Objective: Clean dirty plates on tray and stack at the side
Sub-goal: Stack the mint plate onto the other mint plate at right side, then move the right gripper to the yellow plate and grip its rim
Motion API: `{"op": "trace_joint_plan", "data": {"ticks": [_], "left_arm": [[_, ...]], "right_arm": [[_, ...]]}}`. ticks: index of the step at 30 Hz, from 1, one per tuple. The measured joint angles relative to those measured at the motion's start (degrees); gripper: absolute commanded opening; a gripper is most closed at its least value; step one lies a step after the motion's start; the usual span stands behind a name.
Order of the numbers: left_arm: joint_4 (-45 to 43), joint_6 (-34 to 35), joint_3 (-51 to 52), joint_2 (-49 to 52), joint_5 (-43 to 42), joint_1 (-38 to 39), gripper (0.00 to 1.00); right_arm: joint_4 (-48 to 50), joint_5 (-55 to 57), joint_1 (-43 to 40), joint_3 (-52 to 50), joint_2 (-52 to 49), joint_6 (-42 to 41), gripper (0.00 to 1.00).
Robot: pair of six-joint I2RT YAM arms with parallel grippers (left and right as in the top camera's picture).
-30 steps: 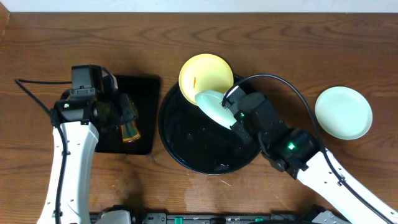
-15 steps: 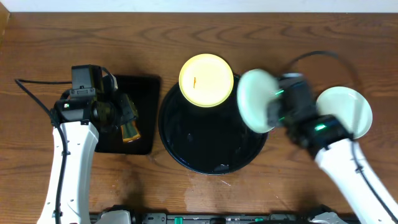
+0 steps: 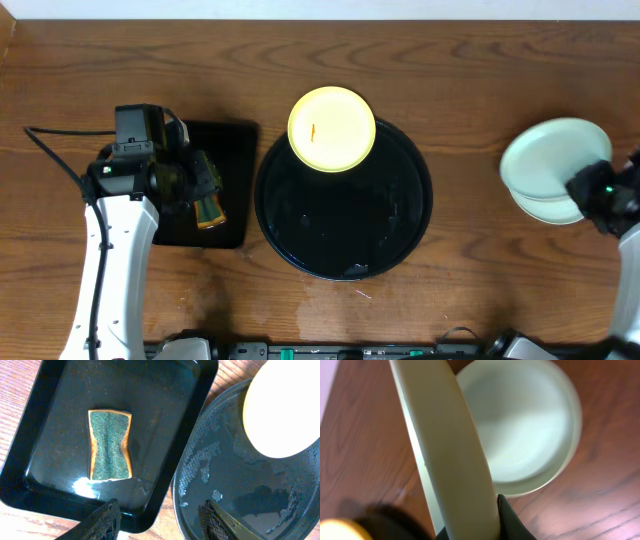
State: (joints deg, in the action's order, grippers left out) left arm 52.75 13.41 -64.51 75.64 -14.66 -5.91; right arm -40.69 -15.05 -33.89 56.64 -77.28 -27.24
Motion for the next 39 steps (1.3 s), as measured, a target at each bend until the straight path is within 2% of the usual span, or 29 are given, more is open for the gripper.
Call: {"op": "trace_joint_plan", "data": {"ticks": [3,4,6,7,9,14,17,19,22,25,27,31,36,39], "left_arm": [[0.0,0.0,0.0,0.0,0.0,0.0,0.54],[0.0,0.0,0.0,0.0,0.0,0.0,0.54],[0.0,0.0,0.0,0.0,0.0,0.0,0.54],[-0.1,0.0,0.0,0.0,0.0,0.0,0.54],[-0.1,0.0,0.0,0.0,0.0,0.0,0.54],[-0.1,0.0,0.0,0.0,0.0,0.0,0.54],[-0.1,0.0,0.0,0.0,0.0,0.0,0.54],[-0.1,0.0,0.0,0.0,0.0,0.0,0.54],[-0.5,0.0,0.0,0.0,0.0,0.1,0.54],[-2.1,0.0,0.0,0.0,-0.2,1.1,0.54],[-3.5,-0.2,0.0,0.0,-0.6,2.8,0.54],[-6.1,-0.2,0.0,0.6,-0.9,8.0,0.54],[-6.4,-0.2,0.0,2.8,-0.9,11.6,0.54],[-6.3,-0.2,0.0,3.8,-0.8,11.8,0.54]], "right_arm": [[1.6,0.1,-3.5,0.0,-3.9,-0.8,0.01],[1.6,0.0,-4.3,0.0,-5.1,-1.0,0.04],[1.5,0.0,-5.2,0.0,-7.9,-1.5,0.57],[1.5,0.1,-5.2,0.0,-8.8,-1.7,0.67],[1.9,0.0,-5.2,0.0,-10.4,-1.9,0.74],[3.4,-1.6,-5.2,0.0,-9.7,-2.5,0.80],[2.4,-2.8,-5.0,0.0,-6.3,-2.8,0.80],[1.5,-3.3,-4.2,0.0,-2.3,-2.5,0.75],[2.3,-4.7,0.0,0.2,3.0,0.2,0.61],[4.5,-7.4,8.2,0.7,5.7,5.1,0.47],[5.5,-8.5,15.6,0.9,5.7,8.7,0.43],[9.6,-8.7,30.6,0.9,2.8,15.3,0.43],[20.6,-4.7,47.1,0.9,-6.8,24.0,0.48],[27.5,-1.7,52.0,0.9,-12.5,26.2,0.48]]}}
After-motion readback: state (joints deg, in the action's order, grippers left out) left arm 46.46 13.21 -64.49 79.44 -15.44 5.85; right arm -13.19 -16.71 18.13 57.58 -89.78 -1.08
